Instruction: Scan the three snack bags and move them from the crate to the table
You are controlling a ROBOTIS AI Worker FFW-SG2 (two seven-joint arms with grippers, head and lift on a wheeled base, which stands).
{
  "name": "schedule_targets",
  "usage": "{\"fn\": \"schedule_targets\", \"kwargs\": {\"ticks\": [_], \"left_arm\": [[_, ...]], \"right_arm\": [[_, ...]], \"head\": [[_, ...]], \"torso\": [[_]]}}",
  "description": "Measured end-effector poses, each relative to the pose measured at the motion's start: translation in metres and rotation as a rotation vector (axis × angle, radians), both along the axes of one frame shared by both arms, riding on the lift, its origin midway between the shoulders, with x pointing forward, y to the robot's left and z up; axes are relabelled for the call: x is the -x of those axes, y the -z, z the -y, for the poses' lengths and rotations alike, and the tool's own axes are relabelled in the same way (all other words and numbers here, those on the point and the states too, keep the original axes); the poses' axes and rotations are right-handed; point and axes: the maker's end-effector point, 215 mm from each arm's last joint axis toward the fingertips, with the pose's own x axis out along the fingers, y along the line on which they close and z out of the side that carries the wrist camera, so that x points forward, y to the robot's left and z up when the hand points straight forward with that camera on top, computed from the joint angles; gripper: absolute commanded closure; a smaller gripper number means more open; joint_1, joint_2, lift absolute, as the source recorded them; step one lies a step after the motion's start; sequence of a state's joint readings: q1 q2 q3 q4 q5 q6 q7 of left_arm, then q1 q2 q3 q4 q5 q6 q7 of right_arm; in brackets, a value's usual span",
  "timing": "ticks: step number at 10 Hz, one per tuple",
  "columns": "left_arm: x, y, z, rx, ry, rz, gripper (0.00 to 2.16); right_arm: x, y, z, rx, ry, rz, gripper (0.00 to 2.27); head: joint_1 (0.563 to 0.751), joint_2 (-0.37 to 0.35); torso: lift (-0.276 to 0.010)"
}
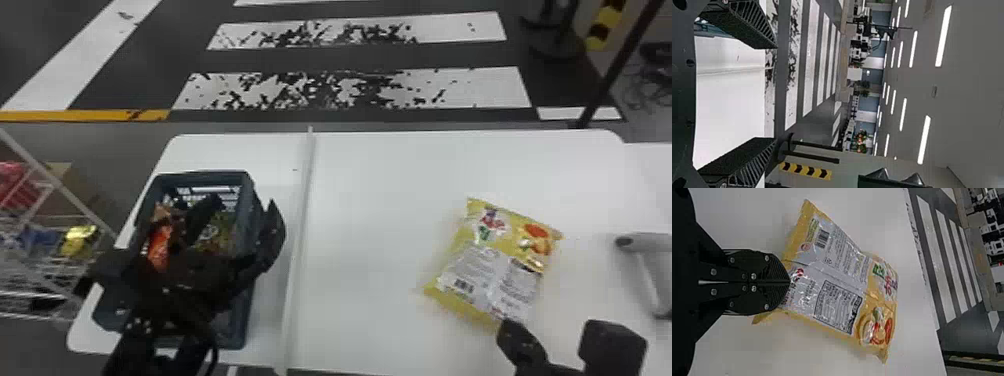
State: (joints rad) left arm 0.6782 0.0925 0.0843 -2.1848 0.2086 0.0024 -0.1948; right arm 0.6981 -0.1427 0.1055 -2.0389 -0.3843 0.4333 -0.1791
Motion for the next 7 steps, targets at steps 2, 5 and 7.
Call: {"fn": "schedule_targets", "kwargs": {"ticks": [2,5,7], "left_arm": [[-0.001,-0.001,0.000,0.000,0.000,0.002,0.03],[-0.001,0.001,0.000,0.001,0.000,0.000,0.03],[-0.001,0.001,0.002,0.004,0.002,-0.001,0.03]], "right_arm": [[-0.002,-0.003,0.021,-0.002,0.043,0.001,2.24],[-0.004,-0.017,0.024,-0.035,0.057,0.022,2.24],[-0.019,-0.055,0.008,-0.093,0.018,0.102,2.24]], "head": [[0.695,0.042],[0.695,0.032],[0.695,0.057]], "torso": [[-0.062],[-0.062],[-0.062]]}}
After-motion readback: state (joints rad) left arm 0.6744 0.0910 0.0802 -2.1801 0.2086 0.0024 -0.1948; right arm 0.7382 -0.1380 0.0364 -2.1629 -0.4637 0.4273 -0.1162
